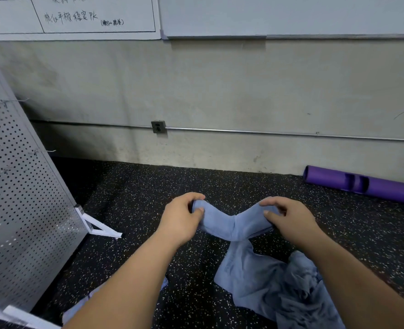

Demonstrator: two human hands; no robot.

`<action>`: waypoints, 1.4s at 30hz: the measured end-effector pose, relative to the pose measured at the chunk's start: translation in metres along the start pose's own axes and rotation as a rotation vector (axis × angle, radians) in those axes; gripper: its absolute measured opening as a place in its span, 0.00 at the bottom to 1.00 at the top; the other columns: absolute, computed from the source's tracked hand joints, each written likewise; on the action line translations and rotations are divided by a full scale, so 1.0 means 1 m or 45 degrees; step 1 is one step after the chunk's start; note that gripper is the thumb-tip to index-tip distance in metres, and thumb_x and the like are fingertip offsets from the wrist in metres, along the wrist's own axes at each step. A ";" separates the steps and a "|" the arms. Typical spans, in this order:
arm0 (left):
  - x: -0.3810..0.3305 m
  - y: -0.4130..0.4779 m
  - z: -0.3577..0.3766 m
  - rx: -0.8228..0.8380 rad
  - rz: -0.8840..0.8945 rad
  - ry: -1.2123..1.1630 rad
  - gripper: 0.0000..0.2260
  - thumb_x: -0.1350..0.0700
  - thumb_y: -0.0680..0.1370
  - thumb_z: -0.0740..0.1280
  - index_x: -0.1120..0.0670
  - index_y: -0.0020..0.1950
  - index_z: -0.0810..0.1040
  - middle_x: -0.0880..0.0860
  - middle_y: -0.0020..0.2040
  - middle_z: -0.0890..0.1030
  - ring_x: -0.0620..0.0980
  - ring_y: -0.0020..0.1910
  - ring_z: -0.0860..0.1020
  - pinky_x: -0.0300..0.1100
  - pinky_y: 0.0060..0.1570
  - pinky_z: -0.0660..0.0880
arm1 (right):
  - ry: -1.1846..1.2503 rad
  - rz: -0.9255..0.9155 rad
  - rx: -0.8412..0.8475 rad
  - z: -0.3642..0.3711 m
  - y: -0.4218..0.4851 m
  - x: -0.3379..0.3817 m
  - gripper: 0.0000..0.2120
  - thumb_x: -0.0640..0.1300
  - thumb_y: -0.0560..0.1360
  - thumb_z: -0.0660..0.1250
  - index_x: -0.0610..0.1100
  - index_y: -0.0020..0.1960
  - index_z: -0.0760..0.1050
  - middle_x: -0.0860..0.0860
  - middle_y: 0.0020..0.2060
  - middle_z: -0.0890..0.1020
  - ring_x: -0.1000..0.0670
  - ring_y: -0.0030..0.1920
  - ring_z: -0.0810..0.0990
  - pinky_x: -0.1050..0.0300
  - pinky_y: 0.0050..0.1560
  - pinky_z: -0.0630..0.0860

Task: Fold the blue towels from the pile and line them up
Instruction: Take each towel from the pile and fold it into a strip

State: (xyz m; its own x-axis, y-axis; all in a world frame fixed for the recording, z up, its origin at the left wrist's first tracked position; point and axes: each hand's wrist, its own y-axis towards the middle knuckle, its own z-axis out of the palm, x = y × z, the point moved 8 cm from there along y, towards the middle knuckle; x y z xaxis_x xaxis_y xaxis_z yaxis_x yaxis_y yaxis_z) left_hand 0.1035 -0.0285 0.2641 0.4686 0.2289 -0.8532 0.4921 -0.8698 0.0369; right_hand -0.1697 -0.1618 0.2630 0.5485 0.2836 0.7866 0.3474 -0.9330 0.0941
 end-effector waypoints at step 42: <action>-0.032 -0.018 0.041 0.207 0.125 -0.213 0.23 0.29 0.82 0.58 0.40 0.69 0.77 0.40 0.59 0.82 0.37 0.59 0.79 0.39 0.60 0.75 | 0.808 -0.025 0.254 0.055 -0.029 0.055 0.12 0.47 0.81 0.72 0.48 0.64 0.82 0.50 0.56 0.88 0.49 0.59 0.86 0.50 0.61 0.81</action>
State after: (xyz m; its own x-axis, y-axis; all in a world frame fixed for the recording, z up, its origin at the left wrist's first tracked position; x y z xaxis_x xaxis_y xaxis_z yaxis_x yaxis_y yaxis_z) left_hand 0.0496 -0.0381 0.2697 0.3739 0.0764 -0.9243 0.3194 -0.9462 0.0510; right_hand -0.1077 -0.1069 0.2702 0.0077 0.0578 0.9983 0.5204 -0.8527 0.0453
